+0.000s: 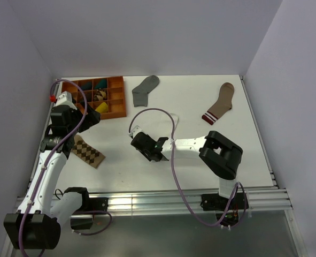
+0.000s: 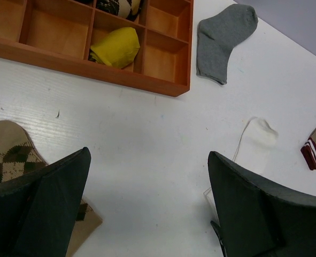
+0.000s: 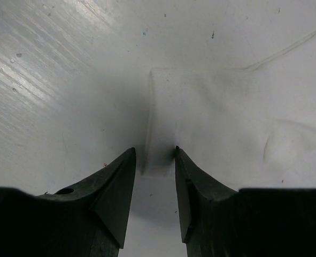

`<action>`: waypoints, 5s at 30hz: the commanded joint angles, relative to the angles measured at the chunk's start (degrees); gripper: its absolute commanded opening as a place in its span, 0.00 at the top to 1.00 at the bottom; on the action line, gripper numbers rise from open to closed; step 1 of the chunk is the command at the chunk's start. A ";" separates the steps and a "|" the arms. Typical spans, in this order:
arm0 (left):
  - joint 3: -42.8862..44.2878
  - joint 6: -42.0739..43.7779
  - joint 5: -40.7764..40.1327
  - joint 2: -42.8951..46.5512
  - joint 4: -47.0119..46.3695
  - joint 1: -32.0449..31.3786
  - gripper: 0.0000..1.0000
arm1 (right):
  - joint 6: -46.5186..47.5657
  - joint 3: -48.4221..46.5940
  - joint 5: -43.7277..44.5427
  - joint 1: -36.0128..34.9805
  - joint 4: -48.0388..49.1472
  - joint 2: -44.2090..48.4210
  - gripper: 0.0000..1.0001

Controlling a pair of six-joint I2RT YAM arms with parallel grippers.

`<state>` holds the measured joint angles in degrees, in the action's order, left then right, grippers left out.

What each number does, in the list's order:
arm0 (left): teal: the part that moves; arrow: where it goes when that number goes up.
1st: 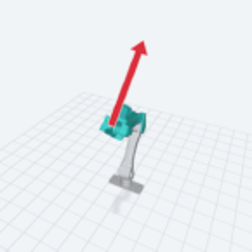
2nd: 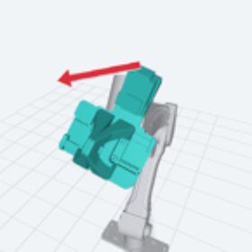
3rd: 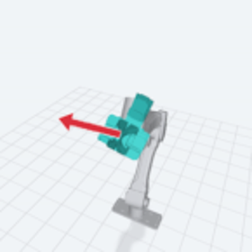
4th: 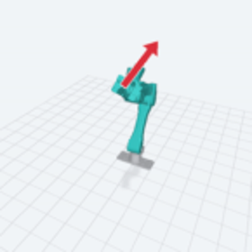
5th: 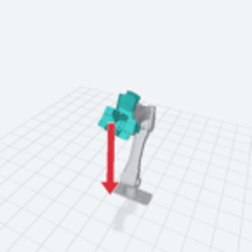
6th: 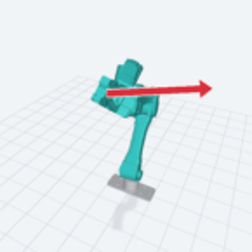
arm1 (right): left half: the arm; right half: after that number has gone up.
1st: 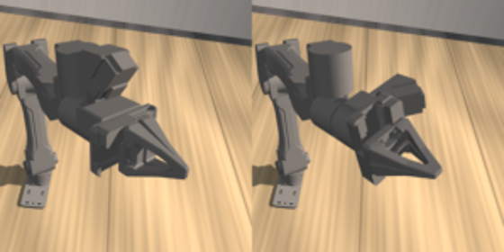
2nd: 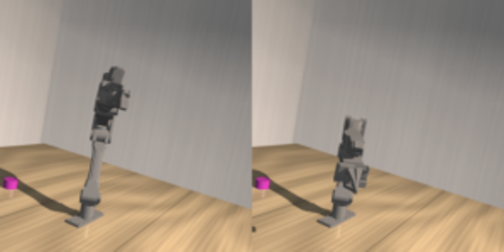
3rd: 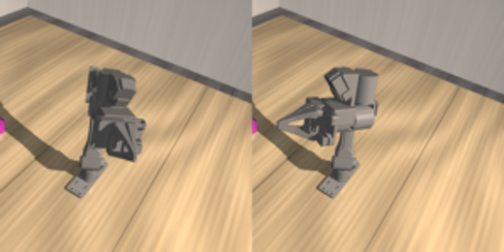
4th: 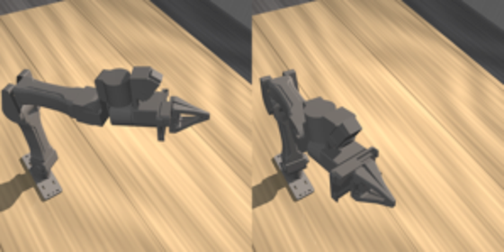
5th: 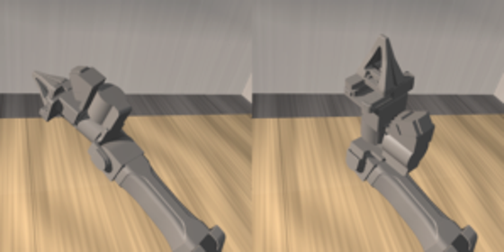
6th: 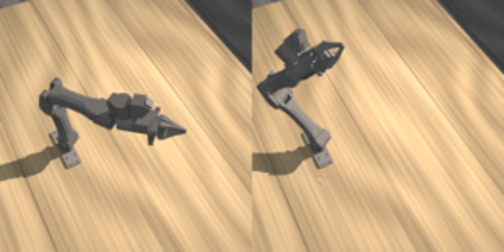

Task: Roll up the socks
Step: Roll the sock at the center of the board.

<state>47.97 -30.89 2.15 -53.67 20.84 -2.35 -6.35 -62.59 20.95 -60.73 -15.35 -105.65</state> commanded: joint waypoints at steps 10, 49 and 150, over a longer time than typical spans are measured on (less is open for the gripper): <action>-0.42 -0.22 1.27 -1.09 -1.24 -0.11 0.03 | -2.70 -1.66 0.23 -1.50 -4.25 -5.10 0.78; -13.78 -28.51 -1.89 -23.40 -28.48 -30.52 0.28 | -27.67 11.61 -72.10 30.49 32.14 -6.68 0.99; -4.46 -31.51 -7.95 -38.35 -18.82 -34.65 1.00 | 13.38 21.10 7.00 -5.19 43.83 0.27 0.65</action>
<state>44.14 -62.63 -5.80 -93.27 1.65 -37.26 6.90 -40.60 26.33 -65.49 29.58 -103.09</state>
